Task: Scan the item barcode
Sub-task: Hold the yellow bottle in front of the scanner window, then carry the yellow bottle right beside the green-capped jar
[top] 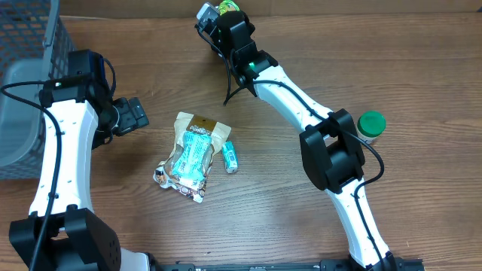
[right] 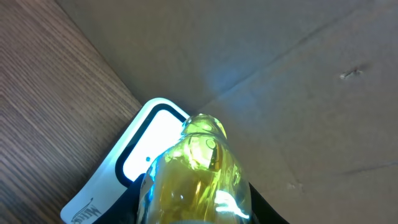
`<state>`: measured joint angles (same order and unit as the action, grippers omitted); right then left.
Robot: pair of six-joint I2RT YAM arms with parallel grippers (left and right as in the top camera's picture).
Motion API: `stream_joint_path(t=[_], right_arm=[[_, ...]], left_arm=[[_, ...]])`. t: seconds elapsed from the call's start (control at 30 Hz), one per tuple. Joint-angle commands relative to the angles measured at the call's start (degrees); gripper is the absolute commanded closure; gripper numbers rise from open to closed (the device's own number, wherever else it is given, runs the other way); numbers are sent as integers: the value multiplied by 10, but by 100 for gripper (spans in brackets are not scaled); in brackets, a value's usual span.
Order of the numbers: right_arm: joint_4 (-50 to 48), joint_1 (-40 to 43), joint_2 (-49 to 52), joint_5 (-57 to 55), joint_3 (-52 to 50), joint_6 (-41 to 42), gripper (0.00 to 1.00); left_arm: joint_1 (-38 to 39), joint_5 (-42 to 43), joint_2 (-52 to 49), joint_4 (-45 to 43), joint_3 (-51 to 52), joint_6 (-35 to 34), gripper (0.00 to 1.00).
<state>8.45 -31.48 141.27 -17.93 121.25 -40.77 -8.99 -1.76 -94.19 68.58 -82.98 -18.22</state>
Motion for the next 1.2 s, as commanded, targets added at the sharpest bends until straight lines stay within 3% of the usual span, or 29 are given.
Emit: stream_joint_path(t=[0.0, 0.5, 0.93, 1.17], right_arm=[[26, -3, 18, 45, -10, 15, 96], [19, -4, 8, 11, -7, 15, 96], [43, -5, -107, 4, -7, 20, 96], [141, 1, -191, 4, -7, 210, 96]], left_arm=[[0, -1, -2, 0, -3, 0, 0], [0, -1, -2, 0, -3, 0, 0], [0, -1, -2, 0, -3, 0, 0], [0, -1, -2, 0, -3, 0, 0]])
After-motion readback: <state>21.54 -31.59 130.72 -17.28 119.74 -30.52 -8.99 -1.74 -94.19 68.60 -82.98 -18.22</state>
